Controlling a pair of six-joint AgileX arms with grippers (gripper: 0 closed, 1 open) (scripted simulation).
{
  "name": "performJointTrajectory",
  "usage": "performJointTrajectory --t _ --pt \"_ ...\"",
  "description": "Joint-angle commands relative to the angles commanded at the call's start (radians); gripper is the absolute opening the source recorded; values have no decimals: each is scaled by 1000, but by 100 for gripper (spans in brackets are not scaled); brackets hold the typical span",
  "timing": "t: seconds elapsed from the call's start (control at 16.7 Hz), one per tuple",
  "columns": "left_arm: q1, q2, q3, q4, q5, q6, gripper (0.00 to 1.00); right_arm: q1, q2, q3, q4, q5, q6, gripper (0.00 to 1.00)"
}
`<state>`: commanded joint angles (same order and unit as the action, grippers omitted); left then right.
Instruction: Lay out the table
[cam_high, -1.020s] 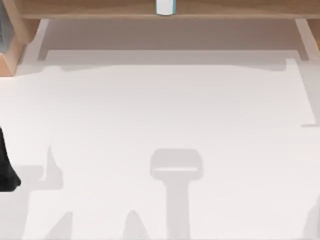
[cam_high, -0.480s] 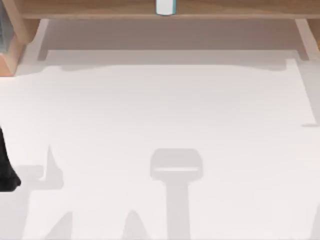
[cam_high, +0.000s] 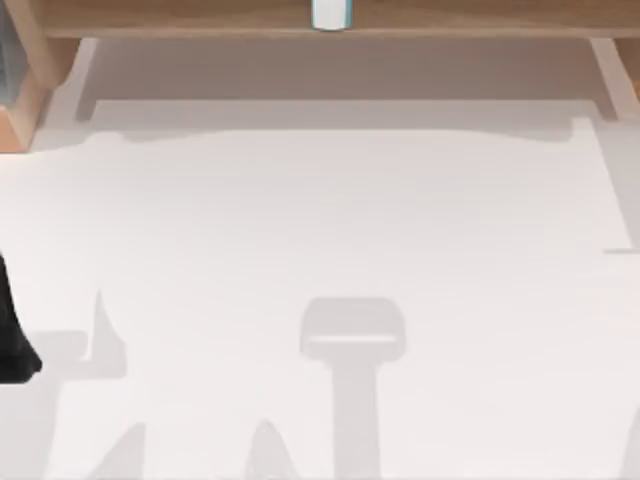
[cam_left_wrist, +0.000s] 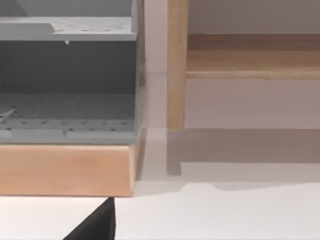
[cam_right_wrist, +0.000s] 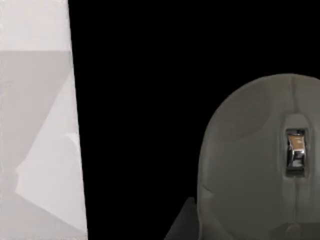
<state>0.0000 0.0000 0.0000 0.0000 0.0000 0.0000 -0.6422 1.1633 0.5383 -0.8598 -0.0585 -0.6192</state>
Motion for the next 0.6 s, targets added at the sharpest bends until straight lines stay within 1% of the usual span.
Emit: performJointTrajectory --t 0.6 --pt "0 0 0 0 0 0 100 -74 -7 22 -13 47 66 0"
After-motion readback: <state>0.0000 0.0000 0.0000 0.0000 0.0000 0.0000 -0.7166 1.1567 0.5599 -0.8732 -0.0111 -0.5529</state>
